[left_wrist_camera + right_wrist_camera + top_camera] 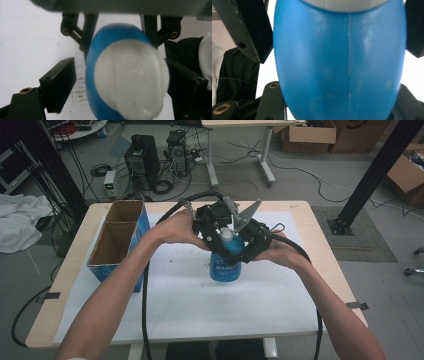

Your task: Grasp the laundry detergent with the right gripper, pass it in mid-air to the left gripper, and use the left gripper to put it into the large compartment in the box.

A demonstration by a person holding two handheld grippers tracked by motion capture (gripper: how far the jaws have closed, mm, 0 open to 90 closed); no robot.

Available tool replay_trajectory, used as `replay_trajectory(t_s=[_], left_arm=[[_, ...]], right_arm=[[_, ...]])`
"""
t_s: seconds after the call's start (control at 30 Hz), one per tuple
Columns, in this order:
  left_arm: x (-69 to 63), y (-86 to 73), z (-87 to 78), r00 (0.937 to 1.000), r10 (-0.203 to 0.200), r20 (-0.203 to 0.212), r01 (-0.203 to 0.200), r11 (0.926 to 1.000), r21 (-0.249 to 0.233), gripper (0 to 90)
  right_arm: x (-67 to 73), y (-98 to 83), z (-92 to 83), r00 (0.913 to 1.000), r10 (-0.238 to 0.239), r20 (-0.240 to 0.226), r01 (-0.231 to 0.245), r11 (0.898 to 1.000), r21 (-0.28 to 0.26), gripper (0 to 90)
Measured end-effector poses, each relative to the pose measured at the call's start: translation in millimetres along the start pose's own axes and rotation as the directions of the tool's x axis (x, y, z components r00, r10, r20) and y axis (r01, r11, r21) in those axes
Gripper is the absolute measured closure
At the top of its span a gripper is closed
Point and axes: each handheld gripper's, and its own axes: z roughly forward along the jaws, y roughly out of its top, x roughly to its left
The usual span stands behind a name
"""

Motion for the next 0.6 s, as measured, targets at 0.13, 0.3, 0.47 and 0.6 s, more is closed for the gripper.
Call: replay_trajectory(t_s=[0.13,0.3,0.47,0.6], left_arm=[[0.7,-1.0,2.5,1.0,0.0,0.002,0.0,1.0,0.0,18.0],[0.5,-1.0,3.0,1.0,-0.003,0.003,0.003,1.0,0.0,21.1],[-0.2,-0.5,3.1,1.0,-0.004,-0.001,0.004,1.0,-0.001,22.7],[-0.4,-0.3,3.9,1.0,-0.001,-0.006,0.001,1.0,0.005,25.1]], right_arm=[[0.0,-1.1,0.5,1.0,0.006,-0.001,-0.006,1.0,0.001,44.7],[-0.3,-1.6,1.2,1.0,0.007,-0.002,-0.007,1.0,0.006,44.7],[-0.5,-1.8,1.9,1.0,0.008,0.004,-0.008,1.0,0.008,44.7],[-0.4,-1.5,2.5,1.0,0.007,0.004,-0.007,1.0,0.004,44.7]])
